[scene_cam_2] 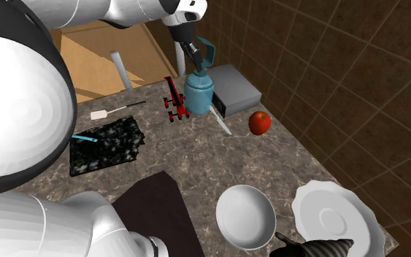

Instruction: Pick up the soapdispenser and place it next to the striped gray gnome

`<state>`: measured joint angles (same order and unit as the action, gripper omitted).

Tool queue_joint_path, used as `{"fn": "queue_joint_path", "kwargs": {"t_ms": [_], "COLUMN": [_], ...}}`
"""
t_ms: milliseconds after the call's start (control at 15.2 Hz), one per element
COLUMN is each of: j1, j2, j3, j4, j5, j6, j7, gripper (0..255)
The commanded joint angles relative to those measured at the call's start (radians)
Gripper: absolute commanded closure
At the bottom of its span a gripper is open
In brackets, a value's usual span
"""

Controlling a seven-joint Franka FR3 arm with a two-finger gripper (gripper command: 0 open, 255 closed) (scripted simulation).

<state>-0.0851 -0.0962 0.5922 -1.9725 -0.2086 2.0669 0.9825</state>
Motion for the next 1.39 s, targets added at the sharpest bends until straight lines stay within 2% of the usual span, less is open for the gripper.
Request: {"fn": "queue_joint_path", "kwargs": {"t_ms": [0, 1320], "j1": [0.000, 0.001], "j2": [-0.006, 0.013], "j3": [-0.001, 0.003], "j4": [0.020, 0.306], "j5": [0.006, 0.013], "j6": [-0.024, -0.290], "j7": [-0.008, -0.057], "gripper": [255, 255]}}
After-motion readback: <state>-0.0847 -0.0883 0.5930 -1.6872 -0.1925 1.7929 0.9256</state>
